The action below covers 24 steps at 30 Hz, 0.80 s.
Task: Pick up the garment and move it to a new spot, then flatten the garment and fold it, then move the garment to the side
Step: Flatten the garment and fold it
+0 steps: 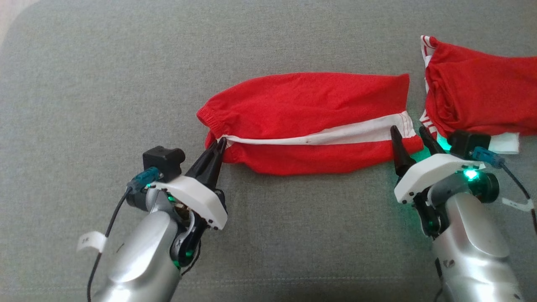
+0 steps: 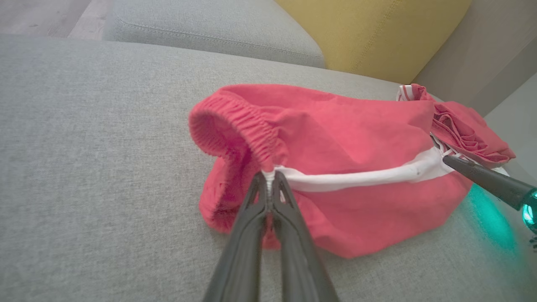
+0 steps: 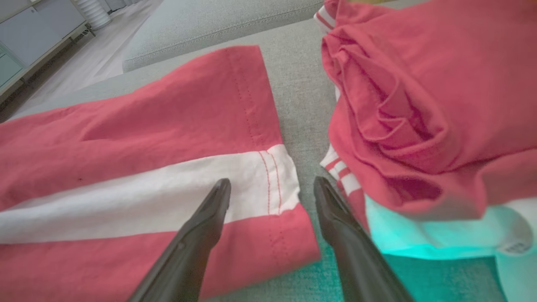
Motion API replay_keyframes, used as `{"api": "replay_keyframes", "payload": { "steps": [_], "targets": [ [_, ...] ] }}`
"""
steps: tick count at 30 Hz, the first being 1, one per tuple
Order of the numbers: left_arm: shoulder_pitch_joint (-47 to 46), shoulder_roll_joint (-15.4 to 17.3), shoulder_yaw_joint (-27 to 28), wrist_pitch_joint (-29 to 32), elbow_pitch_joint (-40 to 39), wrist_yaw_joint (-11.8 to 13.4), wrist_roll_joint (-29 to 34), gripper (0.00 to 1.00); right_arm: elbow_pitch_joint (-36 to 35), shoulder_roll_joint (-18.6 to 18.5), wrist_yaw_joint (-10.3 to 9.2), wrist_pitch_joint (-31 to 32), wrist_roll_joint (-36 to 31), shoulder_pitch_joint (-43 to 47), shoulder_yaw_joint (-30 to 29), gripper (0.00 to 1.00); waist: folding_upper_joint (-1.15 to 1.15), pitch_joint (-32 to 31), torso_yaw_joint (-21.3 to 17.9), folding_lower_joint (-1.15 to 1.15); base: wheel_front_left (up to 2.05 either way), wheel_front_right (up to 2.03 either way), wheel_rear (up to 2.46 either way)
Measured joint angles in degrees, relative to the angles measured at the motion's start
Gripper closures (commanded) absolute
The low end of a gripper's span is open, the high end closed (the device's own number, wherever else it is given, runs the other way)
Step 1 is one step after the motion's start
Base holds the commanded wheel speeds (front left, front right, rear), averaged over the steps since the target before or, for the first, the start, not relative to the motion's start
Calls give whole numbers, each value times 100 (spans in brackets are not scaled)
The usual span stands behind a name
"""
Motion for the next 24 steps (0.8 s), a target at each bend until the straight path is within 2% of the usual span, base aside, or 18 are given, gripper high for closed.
{"api": "replay_keyframes", "payload": {
  "steps": [6, 7, 9, 10, 12, 13, 14, 21, 24],
  "targets": [
    [-2, 2, -12, 0, -16, -4, -3, 100, 304, -1, 0, -121, 0, -156, -21, 0, 0, 22, 12, 0, 0, 0, 0],
    [-2, 2, -18, 0, -16, -4, -3, 100, 347, -1, 0, -142, 1, -185, -15, 3, 0, 22, 13, 0, 0, 0, 0],
    [-2, 2, -21, 0, -16, -4, -4, 100, 400, -1, 0, -169, 7, -216, 19, 23, 0, 22, 13, 0, 0, 0, 0],
    [-2, 2, -24, 0, -16, -4, -4, 100, 436, -2, 0, -183, 7, -225, 34, 43, 0, 22, 13, 0, 0, 0, 0],
    [-2, 2, -26, 0, -16, -4, -4, 100, 479, -2, 0, -186, 7, -233, 49, 65, 0, 22, 13, 0, 0, 0, 0],
    [-2, 3, -29, 0, -16, -4, -4, 100, 521, -2, 0, -187, 11, -241, 63, 87, 0, 22, 12, 0, 0, 0, 0],
    [-2, 3, -30, 0, -16, -3, -5, 100, 547, -2, 0, -194, 32, -247, 71, 100, 0, 23, 11, 0, 0, 0, 0],
    [-2, 9, -42, -1, -13, -2, -8, 100, 592, -40, 0, -519, 64, -302, 216, 100, 0, 10, 5, 0, 0, 0, 0],
    [-2, 31, -40, -8, 3, 3, -66, 100, 413, -141, 0, -839, 48, -296, 283, 100, 0, -35, -9, 0, 0, 0, 0]
  ]
}}
